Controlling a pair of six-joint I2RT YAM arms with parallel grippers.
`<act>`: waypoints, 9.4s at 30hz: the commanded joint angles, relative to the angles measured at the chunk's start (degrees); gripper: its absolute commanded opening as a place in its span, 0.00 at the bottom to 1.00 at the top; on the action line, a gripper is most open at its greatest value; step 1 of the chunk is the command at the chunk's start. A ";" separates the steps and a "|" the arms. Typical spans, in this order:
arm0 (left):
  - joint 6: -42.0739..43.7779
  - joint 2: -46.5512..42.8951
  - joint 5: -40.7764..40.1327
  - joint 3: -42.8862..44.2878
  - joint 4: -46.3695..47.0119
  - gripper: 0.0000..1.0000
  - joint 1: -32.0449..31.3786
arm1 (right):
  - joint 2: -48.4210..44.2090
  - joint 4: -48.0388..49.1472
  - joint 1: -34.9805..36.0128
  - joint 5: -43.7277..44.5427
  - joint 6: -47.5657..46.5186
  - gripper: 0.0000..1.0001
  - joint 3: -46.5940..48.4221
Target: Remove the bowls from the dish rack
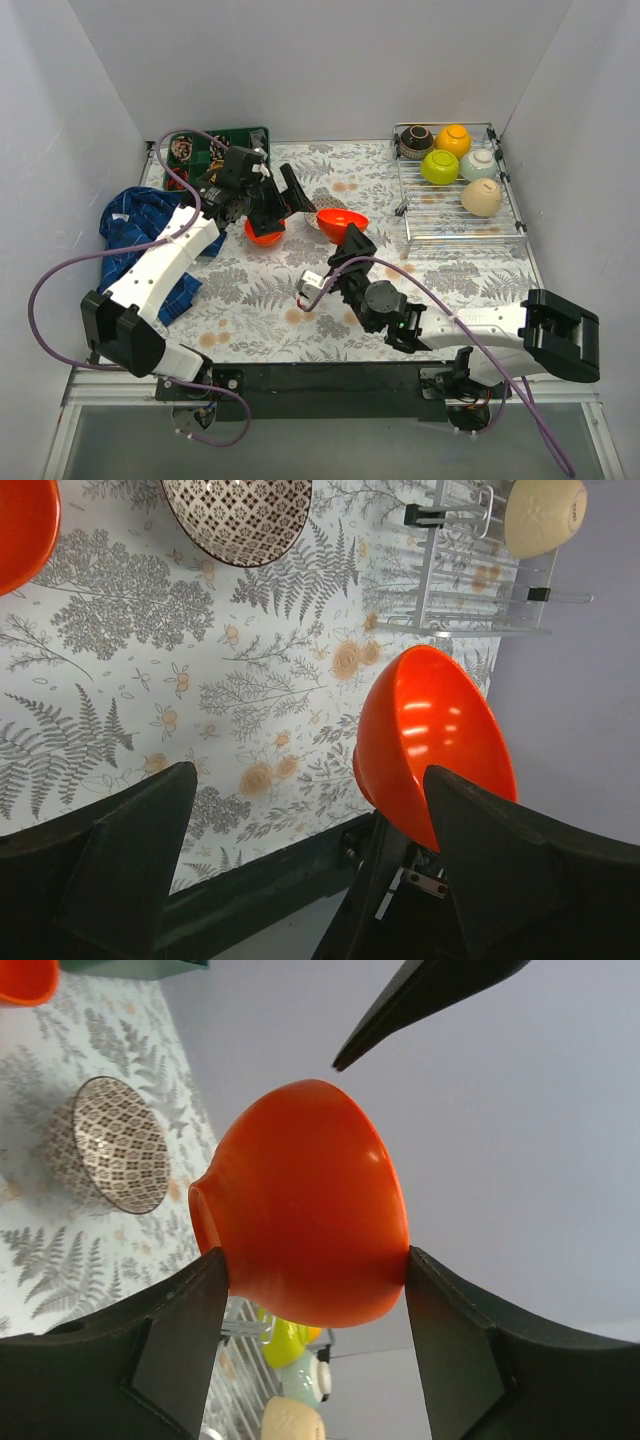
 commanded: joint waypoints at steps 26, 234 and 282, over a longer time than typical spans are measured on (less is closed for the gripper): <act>-6.39 3.93 12.52 3.46 -0.65 0.86 -0.09 | 6.74 25.40 2.36 2.72 -16.90 0.01 -0.33; 19.98 -28.50 -8.56 -46.82 29.85 0.98 16.78 | 22.83 -71.46 -61.80 -11.52 69.33 0.52 47.14; 13.65 -31.40 -4.78 -39.10 20.45 0.98 15.99 | 24.68 -63.73 -86.14 -56.94 87.41 0.79 44.07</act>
